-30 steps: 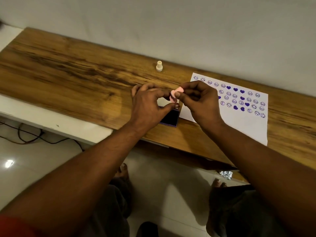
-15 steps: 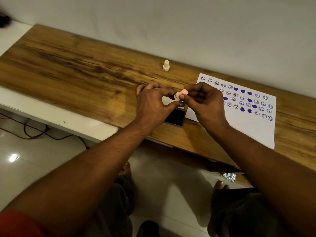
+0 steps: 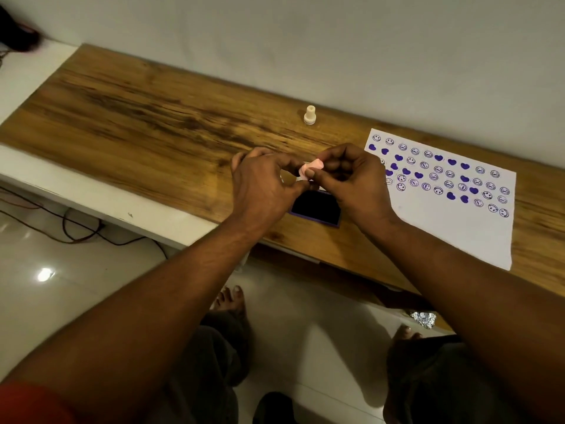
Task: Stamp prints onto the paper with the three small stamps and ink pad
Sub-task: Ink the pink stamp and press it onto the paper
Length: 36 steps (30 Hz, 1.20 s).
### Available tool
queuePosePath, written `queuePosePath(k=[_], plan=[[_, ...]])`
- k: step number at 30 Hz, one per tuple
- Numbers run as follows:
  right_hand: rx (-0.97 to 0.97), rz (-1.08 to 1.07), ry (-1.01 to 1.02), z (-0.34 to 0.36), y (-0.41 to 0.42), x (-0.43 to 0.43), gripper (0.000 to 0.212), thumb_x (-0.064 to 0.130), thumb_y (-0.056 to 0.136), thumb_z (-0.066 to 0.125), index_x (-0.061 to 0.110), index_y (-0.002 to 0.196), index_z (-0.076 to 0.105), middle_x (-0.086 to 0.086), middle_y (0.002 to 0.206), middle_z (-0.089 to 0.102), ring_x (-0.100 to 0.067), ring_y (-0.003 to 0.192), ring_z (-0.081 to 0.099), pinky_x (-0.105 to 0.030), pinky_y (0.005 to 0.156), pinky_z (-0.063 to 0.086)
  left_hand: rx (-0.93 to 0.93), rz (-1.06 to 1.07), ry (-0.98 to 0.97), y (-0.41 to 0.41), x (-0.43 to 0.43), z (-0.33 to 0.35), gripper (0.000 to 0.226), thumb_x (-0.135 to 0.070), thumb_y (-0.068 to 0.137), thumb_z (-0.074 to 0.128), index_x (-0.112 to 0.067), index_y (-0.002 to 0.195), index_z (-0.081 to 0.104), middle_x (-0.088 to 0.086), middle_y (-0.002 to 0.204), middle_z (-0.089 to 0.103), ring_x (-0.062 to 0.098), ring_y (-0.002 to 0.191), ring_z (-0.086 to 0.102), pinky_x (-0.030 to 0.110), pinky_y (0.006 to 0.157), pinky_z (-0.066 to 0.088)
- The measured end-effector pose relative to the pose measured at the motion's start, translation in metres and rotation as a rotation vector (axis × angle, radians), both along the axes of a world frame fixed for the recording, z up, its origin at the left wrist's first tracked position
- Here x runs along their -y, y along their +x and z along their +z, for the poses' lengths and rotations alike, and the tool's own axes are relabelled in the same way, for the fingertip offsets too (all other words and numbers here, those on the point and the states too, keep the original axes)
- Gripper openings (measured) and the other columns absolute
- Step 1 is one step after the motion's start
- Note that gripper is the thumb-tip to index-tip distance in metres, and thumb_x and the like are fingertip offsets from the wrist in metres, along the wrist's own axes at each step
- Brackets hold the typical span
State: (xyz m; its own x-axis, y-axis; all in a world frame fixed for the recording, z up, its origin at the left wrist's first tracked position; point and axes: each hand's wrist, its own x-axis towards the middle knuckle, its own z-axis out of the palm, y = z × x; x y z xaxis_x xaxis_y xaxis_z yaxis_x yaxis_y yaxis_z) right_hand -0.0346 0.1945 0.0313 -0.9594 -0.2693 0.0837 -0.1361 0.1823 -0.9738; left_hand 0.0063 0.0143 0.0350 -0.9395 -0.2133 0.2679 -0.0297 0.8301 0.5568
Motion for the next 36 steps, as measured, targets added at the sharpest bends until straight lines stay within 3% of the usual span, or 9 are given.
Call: queuePosePath(k=[3, 5, 10, 13, 17, 21, 26, 32, 36], plan=[[-0.041, -0.005, 0.091, -0.003, -0.001, 0.013, 0.034, 0.033, 0.085, 0.088, 0.02, 0.112, 0.072, 0.011, 0.093, 0.081, -0.004, 0.088, 0.078, -0.018, 0.072, 0.059, 0.138, -0.027, -0.042, -0.005, 0.025, 0.005, 0.048, -0.068, 0.064, 0.085, -0.042, 0.104, 0.078, -0.022, 0.102, 0.076, 0.007, 0.112, 0.064, 0.034, 0.099, 0.029], [-0.094, 0.026, 0.167, -0.008, 0.002, 0.02, 0.029, 0.034, 0.085, 0.088, 0.026, 0.108, 0.073, 0.016, 0.095, 0.079, -0.001, 0.087, 0.075, -0.011, 0.067, 0.052, 0.209, 0.019, 0.037, -0.006, 0.048, 0.006, 0.048, -0.061, 0.063, 0.09, -0.039, 0.104, 0.079, -0.02, 0.104, 0.077, 0.004, 0.109, 0.067, 0.04, 0.106, 0.042], [-0.248, 0.174, 0.484, -0.021, 0.015, 0.033, 0.025, 0.044, 0.092, 0.078, 0.036, 0.114, 0.072, 0.02, 0.103, 0.073, 0.0, 0.091, 0.068, -0.02, 0.075, 0.058, 0.123, 0.145, 0.178, -0.001, 0.082, 0.0, 0.035, -0.043, 0.072, 0.092, -0.032, 0.104, 0.081, -0.018, 0.098, 0.077, -0.004, 0.093, 0.069, 0.037, 0.092, 0.059], [-0.271, 0.174, 0.532, -0.023, 0.018, 0.038, 0.026, 0.048, 0.094, 0.075, 0.035, 0.116, 0.072, 0.018, 0.107, 0.075, 0.0, 0.093, 0.068, -0.02, 0.075, 0.057, 0.176, 0.124, 0.212, -0.002, 0.079, -0.009, 0.037, -0.039, 0.074, 0.092, -0.031, 0.108, 0.081, -0.015, 0.105, 0.078, 0.004, 0.095, 0.07, 0.037, 0.087, 0.06], [-0.306, 0.141, 0.606, -0.024, 0.017, 0.043, 0.028, 0.046, 0.095, 0.074, 0.035, 0.12, 0.071, 0.014, 0.11, 0.076, -0.004, 0.096, 0.069, -0.029, 0.079, 0.061, 0.253, 0.087, 0.186, -0.006, 0.077, -0.016, 0.047, -0.039, 0.069, 0.095, -0.03, 0.113, 0.08, -0.01, 0.116, 0.076, 0.005, 0.094, 0.068, 0.025, 0.084, 0.056], [-0.363, 0.134, 0.648, -0.021, 0.011, 0.047, 0.029, 0.043, 0.097, 0.073, 0.032, 0.124, 0.072, 0.009, 0.113, 0.078, -0.008, 0.097, 0.07, -0.034, 0.082, 0.062, 0.312, 0.07, 0.099, -0.007, 0.079, -0.015, 0.049, -0.032, 0.076, 0.092, -0.03, 0.123, 0.076, -0.003, 0.129, 0.073, 0.013, 0.108, 0.069, 0.031, 0.097, 0.055], [-0.362, 0.118, 0.622, -0.018, 0.002, 0.053, 0.027, 0.039, 0.099, 0.071, 0.031, 0.124, 0.072, 0.009, 0.115, 0.078, -0.008, 0.1, 0.071, -0.034, 0.085, 0.061, 0.344, 0.041, 0.118, -0.006, 0.08, -0.014, 0.064, -0.027, 0.071, 0.096, -0.029, 0.131, 0.072, 0.002, 0.123, 0.073, 0.011, 0.101, 0.067, 0.026, 0.091, 0.054], [-0.345, 0.11, 0.625, -0.021, -0.003, 0.055, 0.031, 0.038, 0.099, 0.071, 0.031, 0.13, 0.072, 0.01, 0.119, 0.077, -0.009, 0.104, 0.071, -0.037, 0.089, 0.061, 0.318, -0.039, 0.151, -0.004, 0.081, -0.011, 0.076, -0.016, 0.068, 0.097, -0.024, 0.137, 0.067, 0.001, 0.138, 0.063, 0.014, 0.109, 0.067, 0.04, 0.095, 0.06], [-0.349, 0.117, 0.63, -0.016, -0.005, 0.053, 0.04, 0.045, 0.099, 0.068, 0.032, 0.137, 0.066, 0.006, 0.13, 0.073, -0.016, 0.118, 0.065, -0.044, 0.102, 0.054, 0.295, -0.11, 0.103, -0.003, 0.076, -0.002, 0.099, -0.012, 0.073, 0.093, -0.028, 0.158, 0.044, 0.007, 0.161, 0.043, 0.025, 0.134, 0.056, 0.045, 0.106, 0.054]])
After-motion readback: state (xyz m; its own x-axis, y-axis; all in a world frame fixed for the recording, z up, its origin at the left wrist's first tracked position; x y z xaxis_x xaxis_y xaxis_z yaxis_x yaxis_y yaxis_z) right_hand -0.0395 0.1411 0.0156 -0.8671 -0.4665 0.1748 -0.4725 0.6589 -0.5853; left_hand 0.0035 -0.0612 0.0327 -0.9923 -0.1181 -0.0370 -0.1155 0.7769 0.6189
